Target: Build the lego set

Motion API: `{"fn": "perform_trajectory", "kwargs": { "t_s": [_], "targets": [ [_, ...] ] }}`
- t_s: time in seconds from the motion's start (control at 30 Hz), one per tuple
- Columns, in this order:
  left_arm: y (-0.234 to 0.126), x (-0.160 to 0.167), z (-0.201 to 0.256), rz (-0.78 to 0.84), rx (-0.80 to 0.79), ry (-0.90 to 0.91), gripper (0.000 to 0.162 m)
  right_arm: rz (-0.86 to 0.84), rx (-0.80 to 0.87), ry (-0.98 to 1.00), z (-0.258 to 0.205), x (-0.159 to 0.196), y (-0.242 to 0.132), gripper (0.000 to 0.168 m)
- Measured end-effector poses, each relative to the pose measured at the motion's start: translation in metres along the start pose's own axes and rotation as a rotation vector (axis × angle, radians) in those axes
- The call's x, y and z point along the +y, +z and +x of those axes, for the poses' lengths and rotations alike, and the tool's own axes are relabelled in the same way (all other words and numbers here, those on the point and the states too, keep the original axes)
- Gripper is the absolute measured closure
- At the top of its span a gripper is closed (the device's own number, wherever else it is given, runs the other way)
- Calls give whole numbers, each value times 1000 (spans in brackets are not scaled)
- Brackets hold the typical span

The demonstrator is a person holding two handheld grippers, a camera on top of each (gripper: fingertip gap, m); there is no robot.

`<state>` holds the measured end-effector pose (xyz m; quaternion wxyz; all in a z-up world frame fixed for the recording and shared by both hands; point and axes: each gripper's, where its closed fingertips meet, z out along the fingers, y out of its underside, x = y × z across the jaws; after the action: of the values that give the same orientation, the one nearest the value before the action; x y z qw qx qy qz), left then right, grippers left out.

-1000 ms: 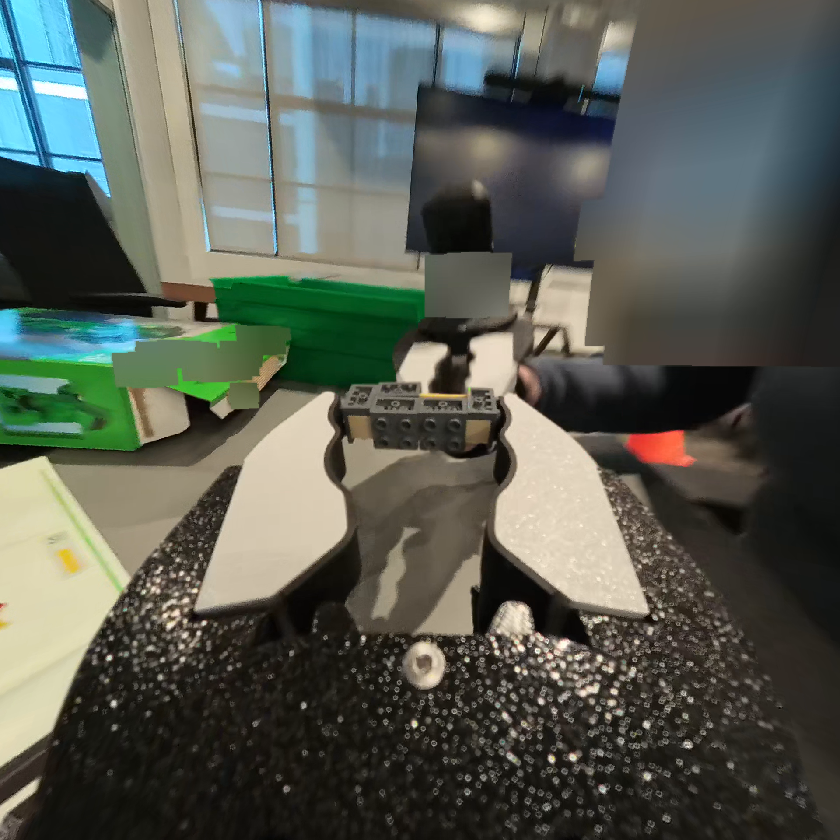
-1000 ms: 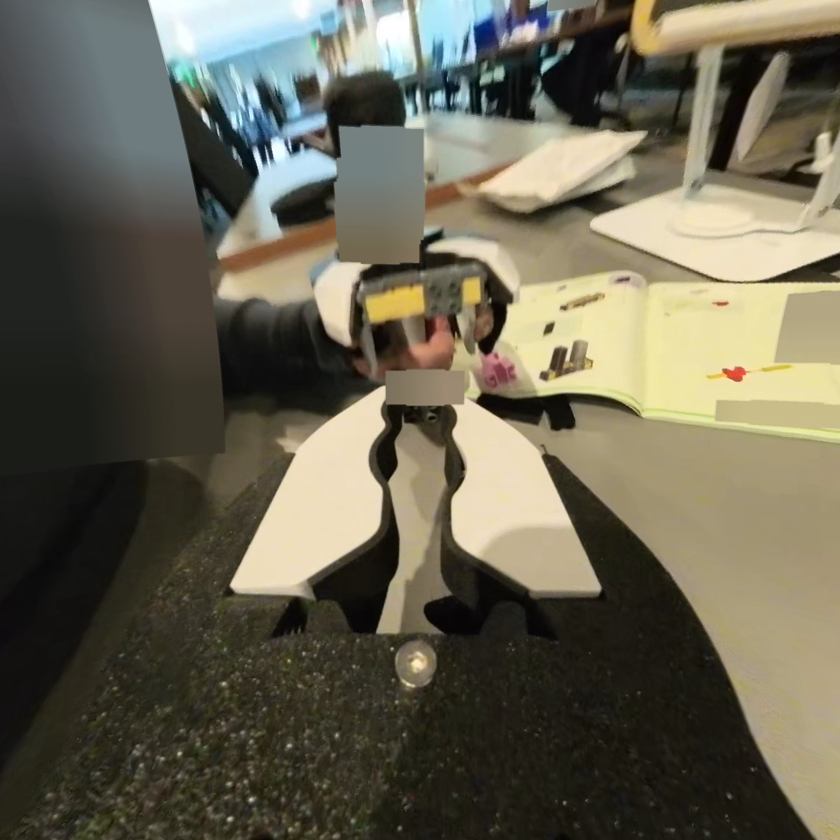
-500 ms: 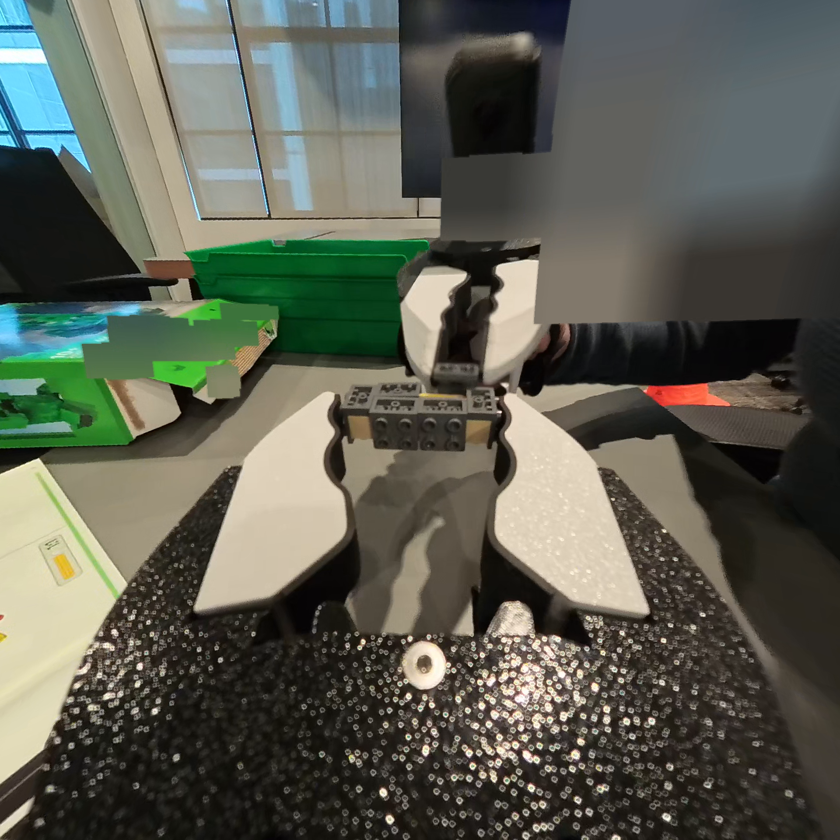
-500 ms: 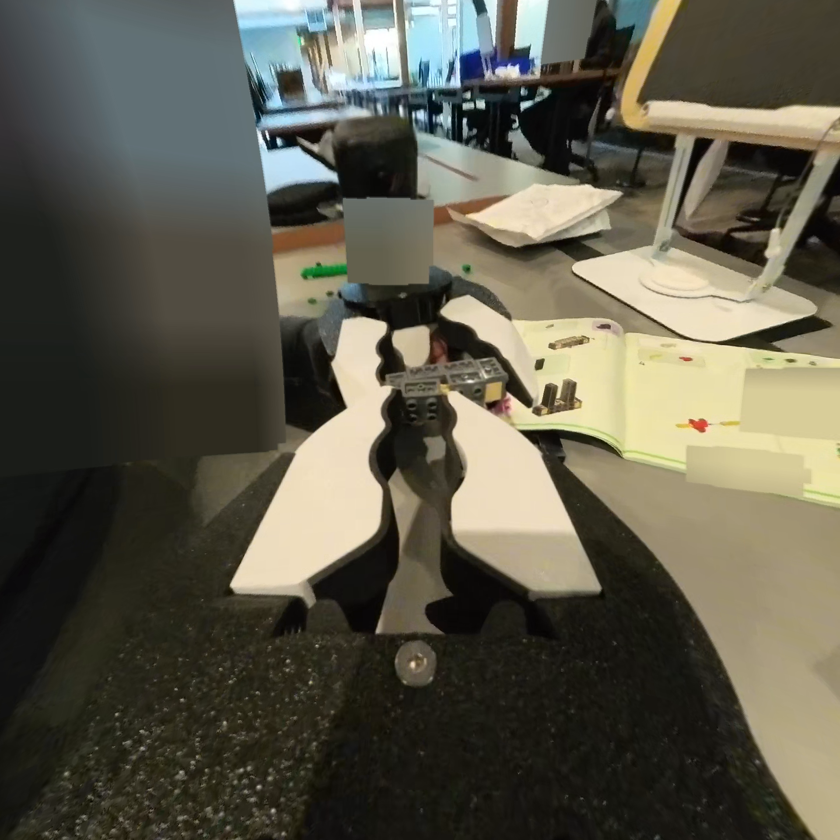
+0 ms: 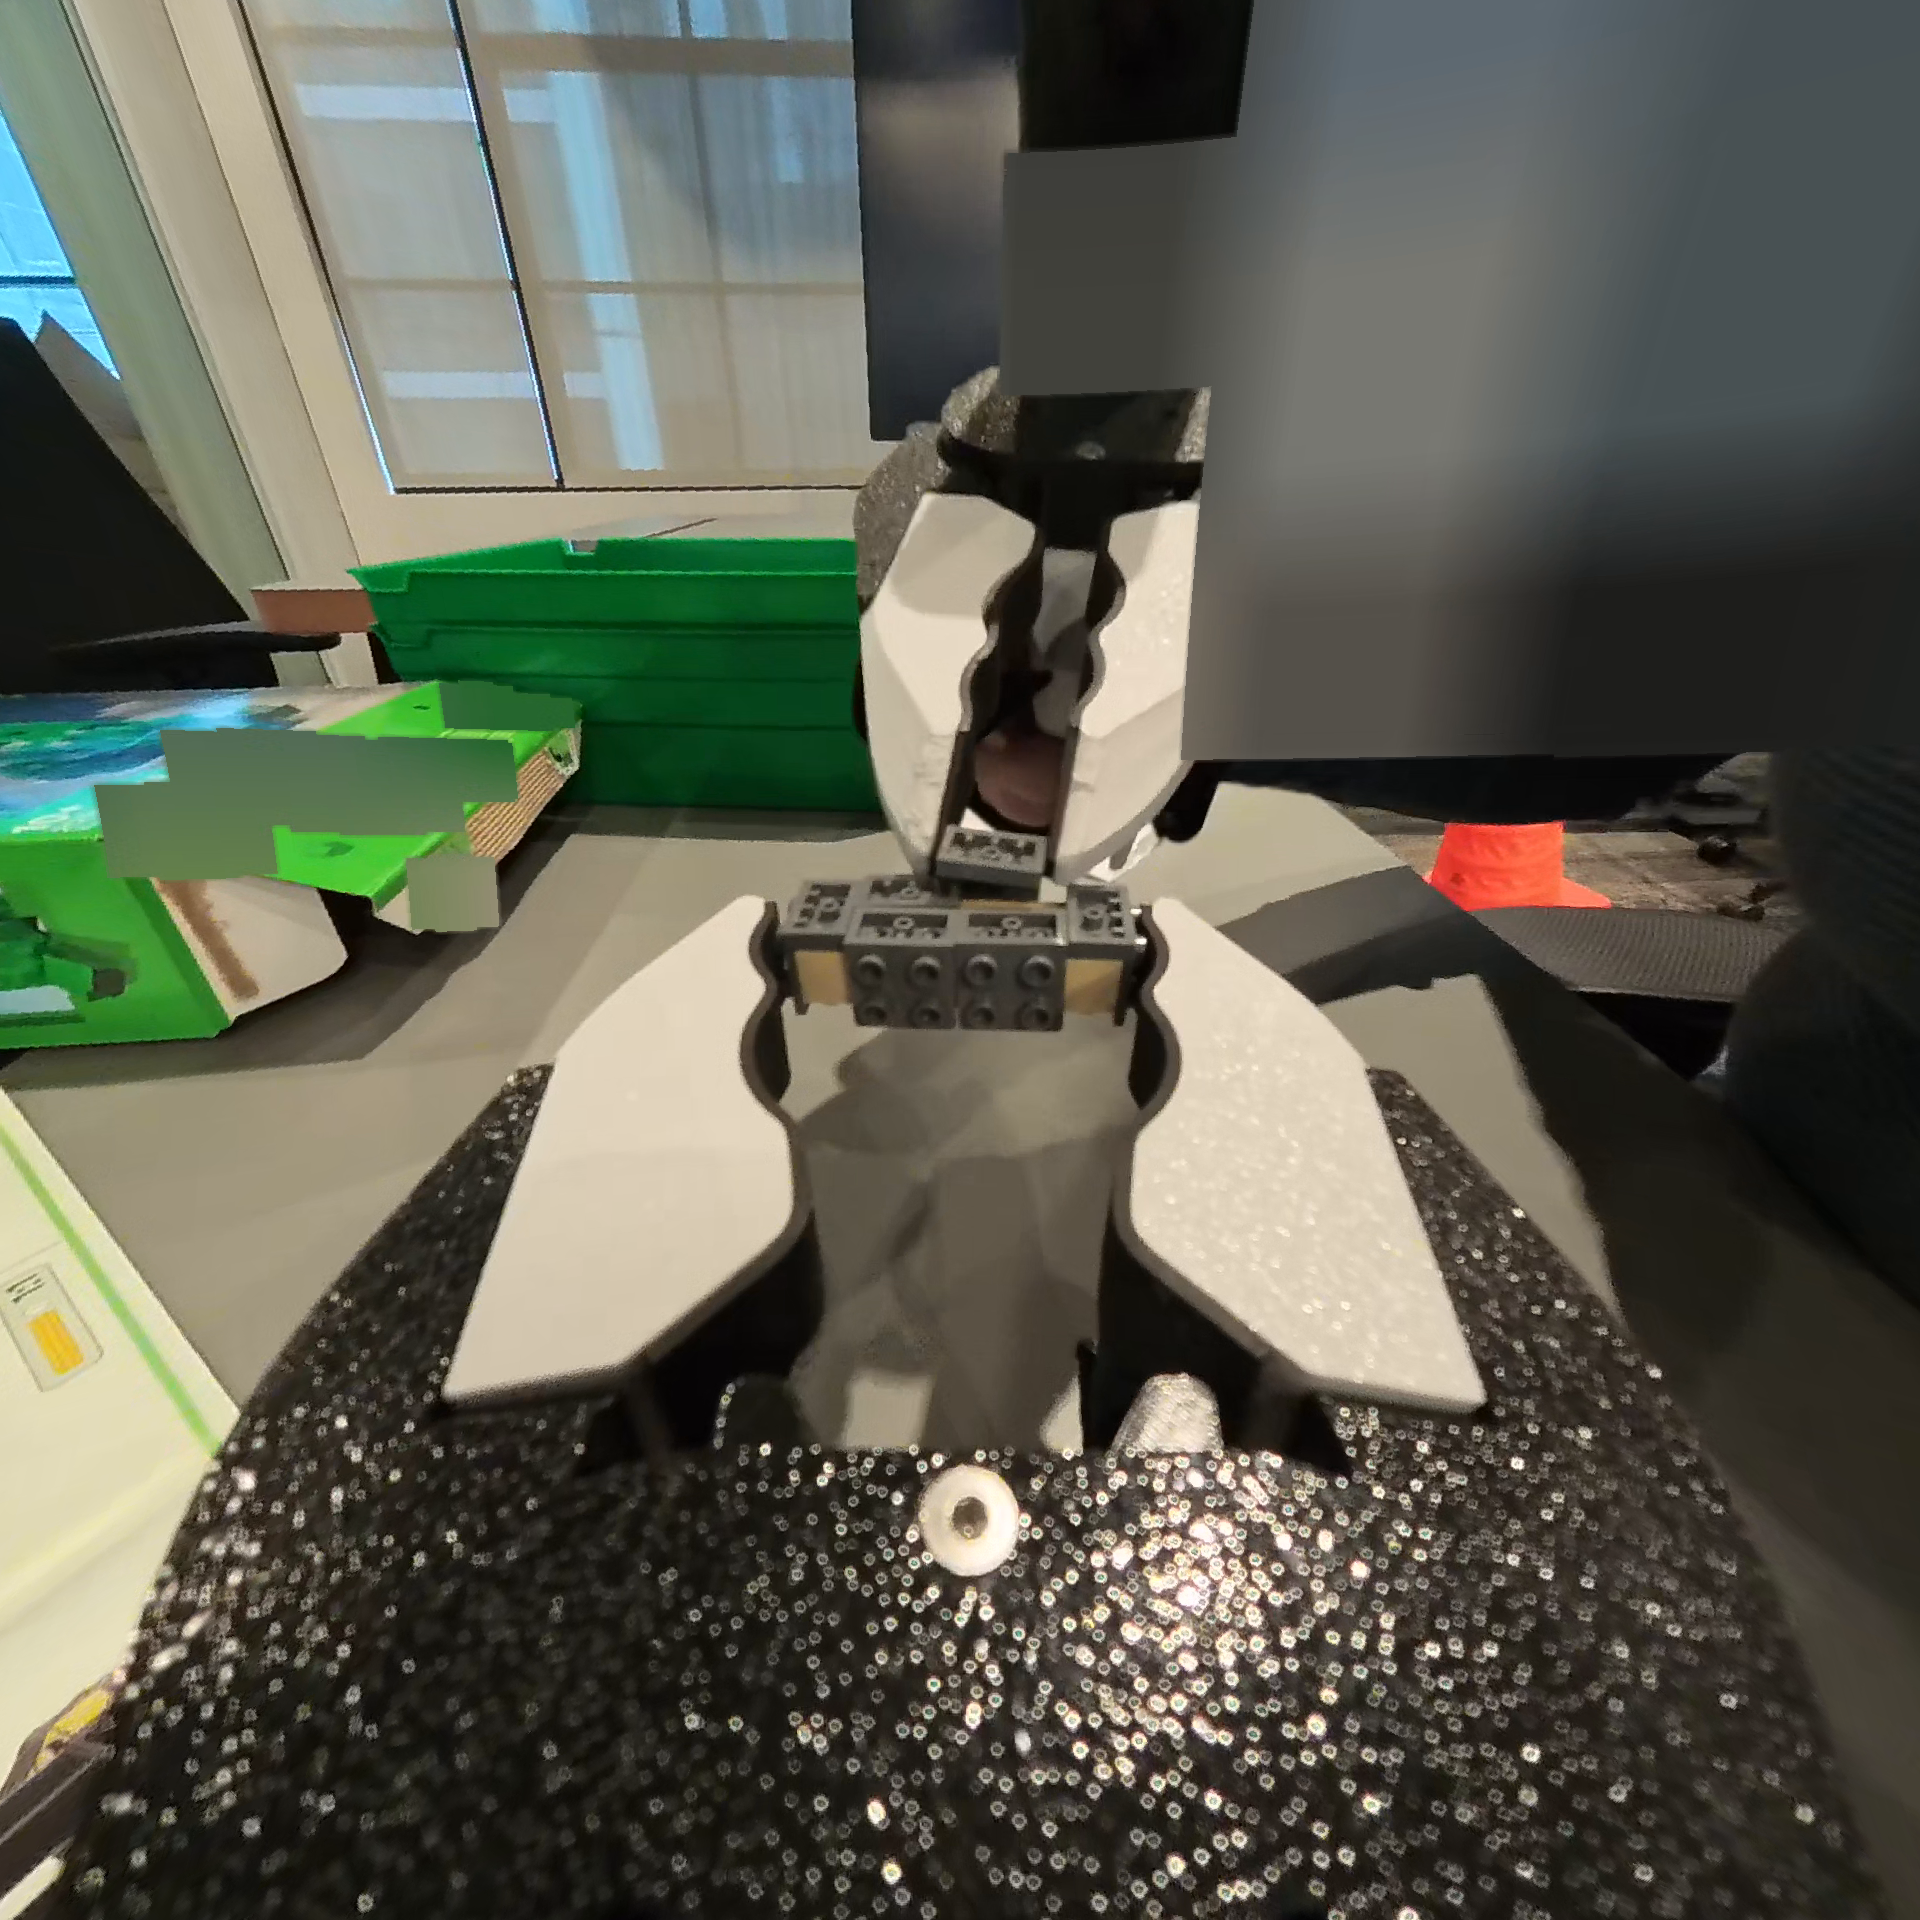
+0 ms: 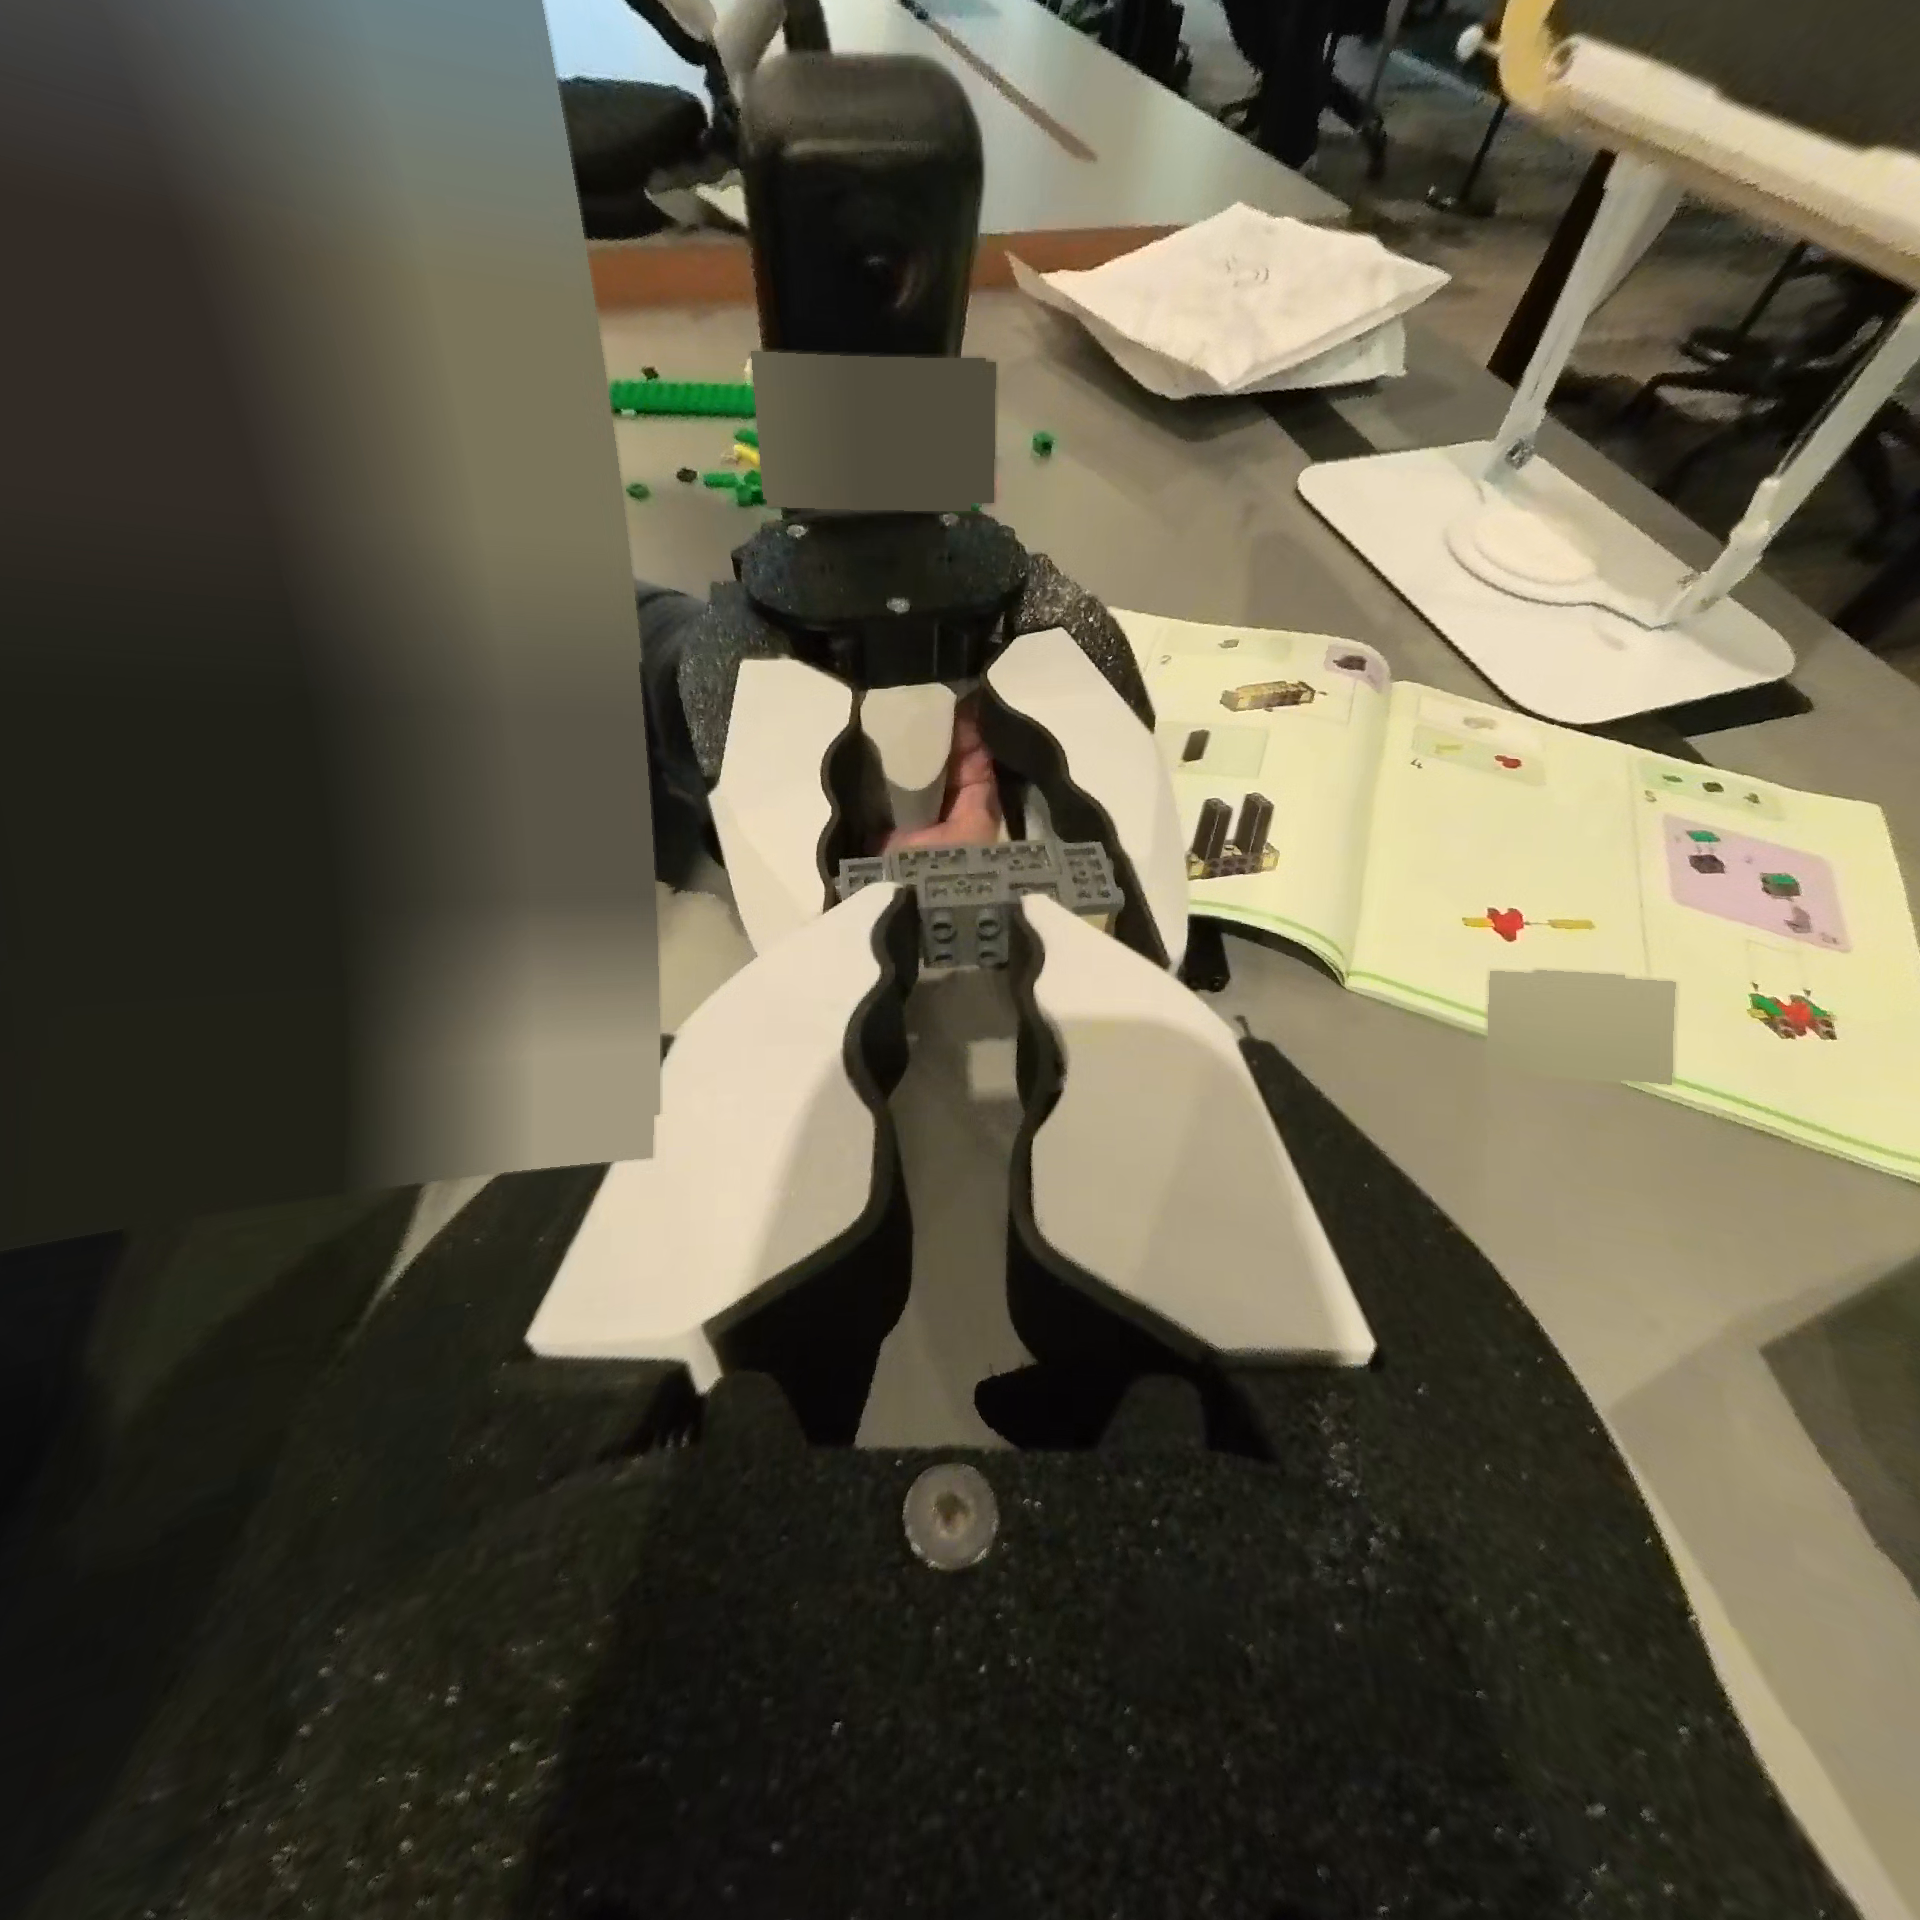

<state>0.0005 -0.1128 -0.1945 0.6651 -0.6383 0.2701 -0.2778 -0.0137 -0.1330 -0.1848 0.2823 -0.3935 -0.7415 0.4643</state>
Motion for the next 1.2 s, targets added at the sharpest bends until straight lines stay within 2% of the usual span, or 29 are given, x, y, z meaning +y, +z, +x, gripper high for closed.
{"fn": "perform_trajectory", "kwargs": {
  "t_s": [0.03,0.33,0.73,1.2],
  "targets": [
    [0,0,0,2,1,1,98,-9,-6,0,0,0,-1,152],
    [1,1,0,-3,-3,14,98,-117,-27,-26,-1,1,0,152],
    [3,5,1,-35,-17,53,98,-424,-88,-96,-3,9,-3,152],
    [-3,-13,-1,78,-10,-18,98,-370,-53,-97,0,-7,-3,152]
  ]
}}
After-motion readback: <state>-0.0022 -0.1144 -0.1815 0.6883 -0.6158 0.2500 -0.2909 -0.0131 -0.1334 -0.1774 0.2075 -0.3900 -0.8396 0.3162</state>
